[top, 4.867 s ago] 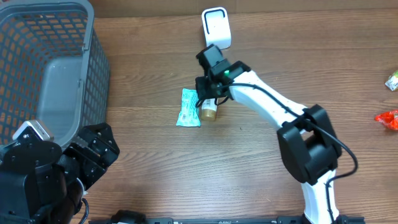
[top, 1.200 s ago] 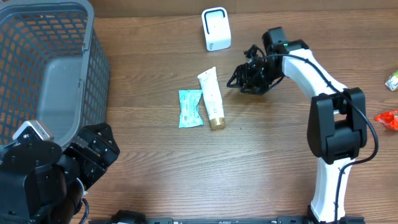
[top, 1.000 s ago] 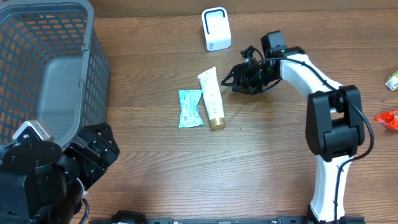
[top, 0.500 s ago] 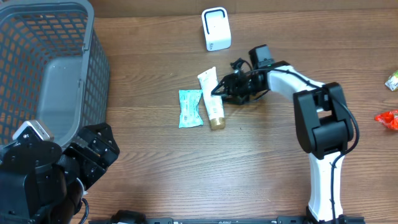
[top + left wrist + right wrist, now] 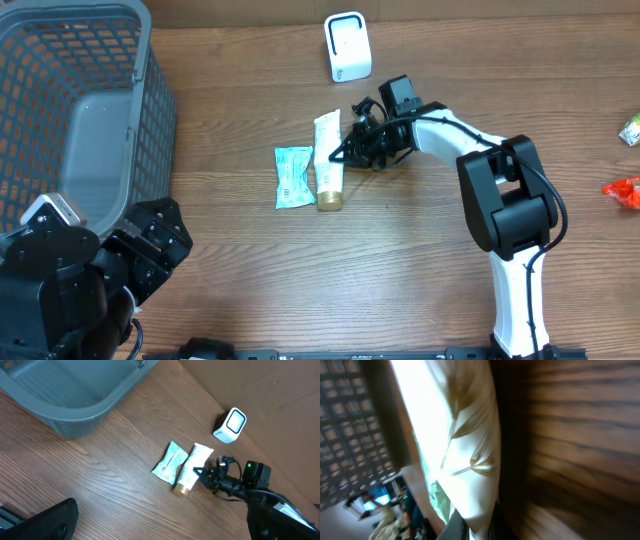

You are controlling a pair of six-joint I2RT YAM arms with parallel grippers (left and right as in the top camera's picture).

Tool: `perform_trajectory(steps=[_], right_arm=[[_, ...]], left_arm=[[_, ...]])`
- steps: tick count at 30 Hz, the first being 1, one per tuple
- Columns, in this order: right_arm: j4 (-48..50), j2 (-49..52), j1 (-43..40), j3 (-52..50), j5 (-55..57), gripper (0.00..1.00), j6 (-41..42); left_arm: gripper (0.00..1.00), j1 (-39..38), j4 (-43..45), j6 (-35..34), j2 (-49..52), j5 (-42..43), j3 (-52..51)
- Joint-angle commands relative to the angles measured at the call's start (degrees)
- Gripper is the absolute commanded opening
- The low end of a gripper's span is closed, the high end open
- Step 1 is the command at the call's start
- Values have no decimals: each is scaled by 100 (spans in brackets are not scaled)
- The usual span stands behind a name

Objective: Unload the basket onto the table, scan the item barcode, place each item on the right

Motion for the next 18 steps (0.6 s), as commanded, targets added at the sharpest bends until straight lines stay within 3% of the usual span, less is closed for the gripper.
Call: perform_trajectory(steps=[1,6,10,18], right_arm=[[-695,-551,-151,492,1998,4,-407],[-2118,-1132,90,1196,4708,4,-529],[-2553,-1191,365,1257,6216,4,-514],[-2140,-1016,776,466,6887,4,-160]], left_arm=[[100,46,9,87,9,2,28],[99,46,9,87,9,2,28],[100,46,9,87,9,2,28],[100,46,9,87,9,2,28]])
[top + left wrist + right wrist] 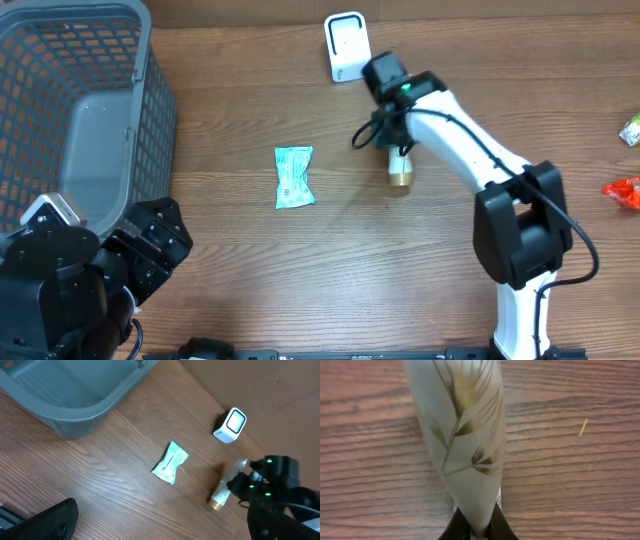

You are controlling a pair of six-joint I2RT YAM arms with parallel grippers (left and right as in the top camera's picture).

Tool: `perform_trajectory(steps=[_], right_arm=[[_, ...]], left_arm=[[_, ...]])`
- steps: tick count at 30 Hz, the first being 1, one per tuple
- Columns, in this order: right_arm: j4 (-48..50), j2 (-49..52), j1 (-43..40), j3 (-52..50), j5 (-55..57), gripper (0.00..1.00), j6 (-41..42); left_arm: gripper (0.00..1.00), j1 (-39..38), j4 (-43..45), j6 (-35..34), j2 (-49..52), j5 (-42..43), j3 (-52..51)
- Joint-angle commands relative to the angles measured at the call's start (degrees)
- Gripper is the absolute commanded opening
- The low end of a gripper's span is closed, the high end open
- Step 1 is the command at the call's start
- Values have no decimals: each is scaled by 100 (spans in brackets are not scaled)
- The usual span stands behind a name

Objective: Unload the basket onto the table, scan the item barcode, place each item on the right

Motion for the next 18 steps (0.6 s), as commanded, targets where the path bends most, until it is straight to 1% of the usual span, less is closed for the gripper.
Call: perform_trajectory(steps=[1,4,6,7,9,10,12,13,14,15,16,18], right_arm=[[238,7,175,-358,610,4,308],[328,179,282,-485,588,4,579],[358,273,385,-485,365,4,713],[404,295,431,-485,177,10,708],[507,310,573,-485,-192,37,684],[533,308,636,-483,-269,43,686],[520,308,802,-411,-282,49,688],[483,308,879,-345,-282,57,688],[424,308,944,-269,-280,75,688],[332,306,988,-170,-280,87,688],[223,306,1012,-48,-280,88,688],[-83,306,1010,278,-280,88,691]], left_arm=[[100,46,7,85,9,2,28],[100,46,7,85,9,2,28],[99,46,7,85,9,2,28],[100,46,7,85,9,2,28],[100,46,7,85,9,2,28],[100,46,7,85,9,2,28],[99,46,7,85,9,2,28],[100,46,7,85,9,2,28],[100,46,7,85,9,2,28],[100,46,7,85,9,2,28],[99,46,7,85,9,2,28],[100,46,7,85,9,2,28]])
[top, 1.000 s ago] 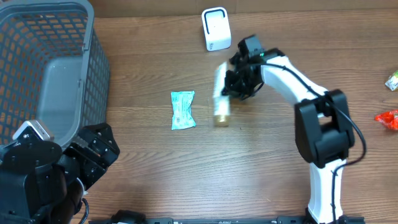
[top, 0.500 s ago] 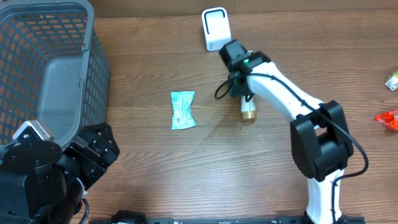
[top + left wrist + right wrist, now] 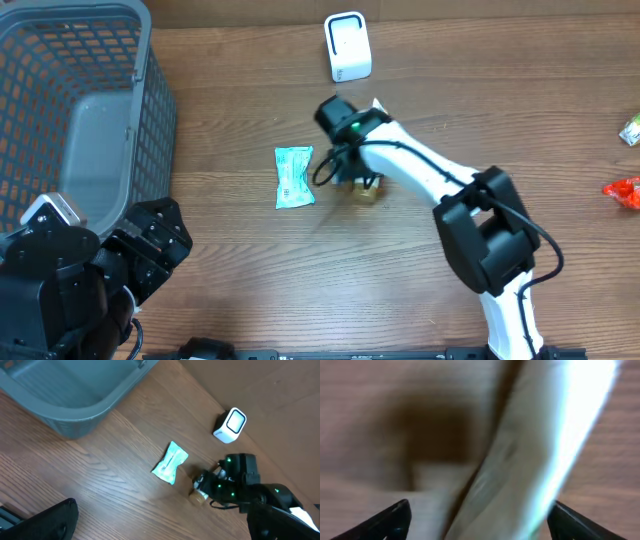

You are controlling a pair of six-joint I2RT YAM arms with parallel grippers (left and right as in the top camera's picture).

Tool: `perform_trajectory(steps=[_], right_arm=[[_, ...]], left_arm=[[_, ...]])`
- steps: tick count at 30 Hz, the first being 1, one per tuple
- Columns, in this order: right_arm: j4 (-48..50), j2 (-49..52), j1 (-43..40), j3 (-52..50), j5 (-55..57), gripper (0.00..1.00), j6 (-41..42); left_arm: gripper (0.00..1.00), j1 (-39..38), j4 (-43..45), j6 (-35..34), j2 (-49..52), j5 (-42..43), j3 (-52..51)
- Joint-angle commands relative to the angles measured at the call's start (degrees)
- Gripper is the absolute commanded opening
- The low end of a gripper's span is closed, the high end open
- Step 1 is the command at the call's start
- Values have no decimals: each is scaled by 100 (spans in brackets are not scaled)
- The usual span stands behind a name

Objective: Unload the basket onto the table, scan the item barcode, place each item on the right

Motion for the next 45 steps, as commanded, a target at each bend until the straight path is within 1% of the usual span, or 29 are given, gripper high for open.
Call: perform_trajectory(steps=[1,2,4,6,7,9,13,17,19,21,22,25,27,29,35,39,41,45], right_arm=[[-354,-9,-39,780,-83,88,59],[-535,-9,-68,1001,-83,88,57],[-846,-9,-127,1416,-131,92,55],[-1049,-9,-199,1759,-396,93,-20],[-1080,-9,-232,1862,-595,93,-116],[-1043,-9,-304,1921,-887,87,-251],[-1086,61,-422,1836,-857,85,-219],[-1241,223,-680,1681,-544,66,94],[-1290,262,-833,1600,-525,48,105],[-1274,267,-1032,1491,-782,28,103],[-1274,267,-1117,1464,-938,20,101],[-1241,273,-1327,1405,-1410,13,-37],[-1126,273,-1401,1329,-1692,12,-219],[-981,273,-1419,1202,-1784,11,-225],[-24,284,-1305,638,-2723,9,-223],[398,317,-1158,402,-2754,9,-199],[461,317,-1143,358,-2750,13,-149],[466,315,-1143,376,-2736,15,-92]], left_arm=[[100,46,7,85,9,2,28],[100,46,7,85,9,2,28],[99,46,7,85,9,2,28],[100,46,7,85,9,2,28],[100,46,7,85,9,2,28],[100,46,7,85,9,2,28],[99,46,7,85,9,2,28],[100,46,7,85,9,2,28],[100,46,7,85,9,2,28],[100,46,7,85,9,2,28],[100,46,7,85,9,2,28],[100,46,7,85,9,2,28],[100,46,7,85,9,2,28],[100,46,7,85,9,2,28],[100,46,7,85,9,2,28],[100,46,7,85,9,2,28],[100,46,7,85,9,2,28],[100,46,7,85,9,2,28]])
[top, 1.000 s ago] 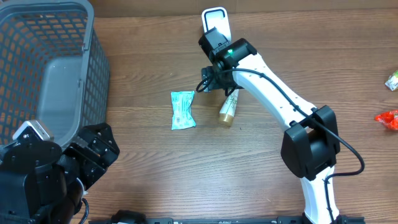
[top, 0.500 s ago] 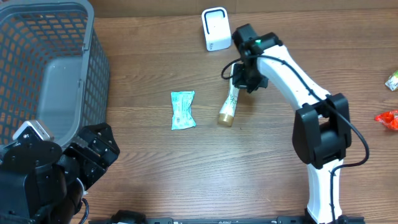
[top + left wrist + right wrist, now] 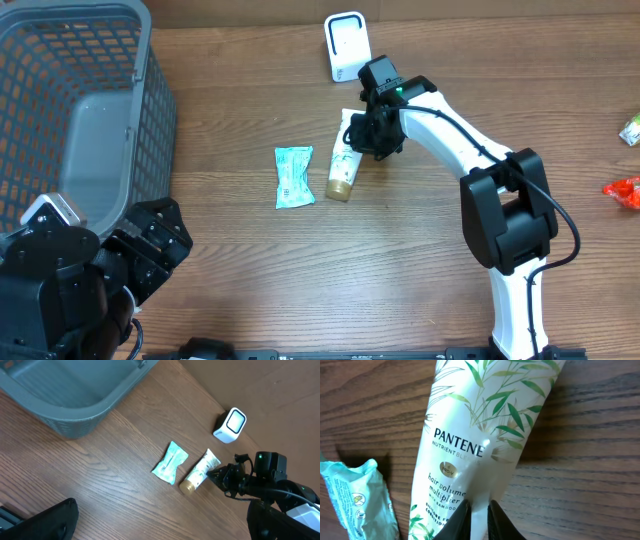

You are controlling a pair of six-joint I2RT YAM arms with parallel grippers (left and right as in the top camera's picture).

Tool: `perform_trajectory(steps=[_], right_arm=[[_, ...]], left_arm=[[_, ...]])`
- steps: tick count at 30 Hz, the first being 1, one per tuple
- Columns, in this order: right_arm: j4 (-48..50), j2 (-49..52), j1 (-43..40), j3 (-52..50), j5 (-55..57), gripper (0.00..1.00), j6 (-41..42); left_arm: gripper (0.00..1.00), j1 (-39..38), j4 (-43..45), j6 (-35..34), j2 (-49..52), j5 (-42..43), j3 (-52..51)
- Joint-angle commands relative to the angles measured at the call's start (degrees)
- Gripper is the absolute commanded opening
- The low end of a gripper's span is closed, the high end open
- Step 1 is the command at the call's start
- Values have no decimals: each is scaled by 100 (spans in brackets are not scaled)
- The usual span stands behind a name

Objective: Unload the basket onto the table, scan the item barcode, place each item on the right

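Observation:
A white Pantene tube (image 3: pixel 344 158) with a gold cap (image 3: pixel 338 190) lies slanted on the wooden table, printed side up, cap toward the front. My right gripper (image 3: pixel 377 133) is shut on the tube's right edge; in the right wrist view the tube (image 3: pixel 470 445) is pinched between the black fingers (image 3: pixel 459 521). The white scanner (image 3: pixel 347 46) stands just behind it. My left gripper (image 3: pixel 160 512) hangs open and empty over the front left, far from the tube (image 3: pixel 199 471).
A teal packet (image 3: pixel 293 176) lies just left of the tube. A grey mesh basket (image 3: pixel 110 60) fills the far left. A red packet (image 3: pixel 624 192) and a green one (image 3: pixel 630 130) lie at the right edge.
The tube was blurred in the right gripper close to the teal packet. Now it lies slanted with its label facing up, and the gripper sits a little further right and back, still shut on it.
The tube first lay beside the teal packet with my right gripper on it. Then it was held to the right, in front of the scanner. After that it was back near the packet, and now it lies label up. The left arm stayed still.

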Motion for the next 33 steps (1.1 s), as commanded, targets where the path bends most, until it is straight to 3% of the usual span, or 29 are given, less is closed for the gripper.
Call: perform_trajectory(steps=[1,4,8,12,18,20,26,30,33], right_arm=[[7,59,20,-83,-72,16,26],[-157,57,15,63,-61,26,26],[-538,48,13,422,-63,61,31],[-835,48,48,752,-52,75,337],[-640,59,70,780,-44,81,973],[-142,59,166,557,55,82,1152],[282,85,643,149,907,74,1703],[-2,136,844,146,1921,73,2308],[-42,260,898,146,2090,72,2450]], left_arm=[[100,46,7,87,9,2,28],[100,46,7,87,9,2,28],[100,46,7,87,9,2,28],[99,46,7,87,9,2,28],[99,46,7,87,9,2,28],[100,46,7,87,9,2,28],[100,46,7,87,9,2,28],[100,46,7,87,9,2,28],[100,46,7,87,9,2,28]])
